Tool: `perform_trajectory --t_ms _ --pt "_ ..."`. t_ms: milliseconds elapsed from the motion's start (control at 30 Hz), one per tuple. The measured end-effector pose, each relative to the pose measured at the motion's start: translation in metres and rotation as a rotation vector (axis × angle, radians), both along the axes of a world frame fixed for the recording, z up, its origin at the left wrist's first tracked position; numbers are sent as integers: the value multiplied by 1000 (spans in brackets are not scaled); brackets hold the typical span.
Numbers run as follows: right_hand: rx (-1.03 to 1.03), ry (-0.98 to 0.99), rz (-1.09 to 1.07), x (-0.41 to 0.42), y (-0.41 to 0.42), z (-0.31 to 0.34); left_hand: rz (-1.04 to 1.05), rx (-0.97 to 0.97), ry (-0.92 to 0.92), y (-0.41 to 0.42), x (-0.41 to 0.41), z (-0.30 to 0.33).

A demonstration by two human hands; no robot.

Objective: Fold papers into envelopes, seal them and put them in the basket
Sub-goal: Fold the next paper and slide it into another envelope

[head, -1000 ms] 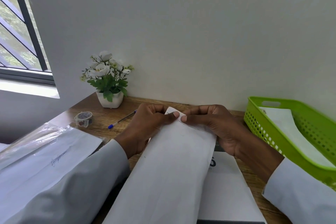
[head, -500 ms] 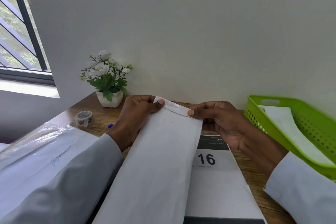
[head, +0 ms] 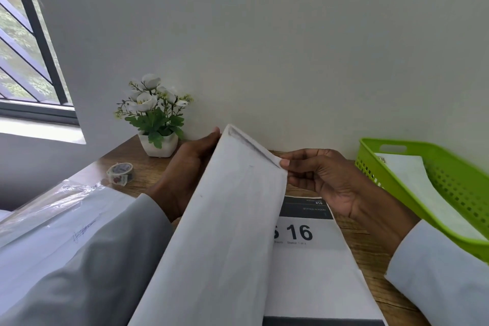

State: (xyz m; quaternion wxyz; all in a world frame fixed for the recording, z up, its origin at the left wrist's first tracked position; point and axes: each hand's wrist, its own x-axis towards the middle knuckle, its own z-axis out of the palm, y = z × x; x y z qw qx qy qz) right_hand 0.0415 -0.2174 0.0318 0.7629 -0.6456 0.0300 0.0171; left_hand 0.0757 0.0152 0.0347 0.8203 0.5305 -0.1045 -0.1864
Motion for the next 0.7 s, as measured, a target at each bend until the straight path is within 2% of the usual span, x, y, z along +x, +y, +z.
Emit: perform_trajectory --t_ms 67,133,200,300,367,500,633,700 --pt "20 7 25 1 1 -2 -29 78 -83 -3 2 1" --pt "19 20 63 2 4 -6 -30 138 -249 -6 -3 1" --pt "-1 38 98 2 9 -12 50 183 -393 -7 -5 -7" --pt "-40 67 153 0 18 -21 -84 104 -475 -7 -6 -14" --pt "-69 60 172 -1 20 -24 -21 87 -506 -5 -1 -14" --pt "-48 8 125 -5 20 -9 191 173 -529 1 2 -8" --pt "13 72 57 -12 7 24 330 281 -396 14 9 1" --pt "108 29 52 -22 -1 34 372 299 -317 22 12 6"
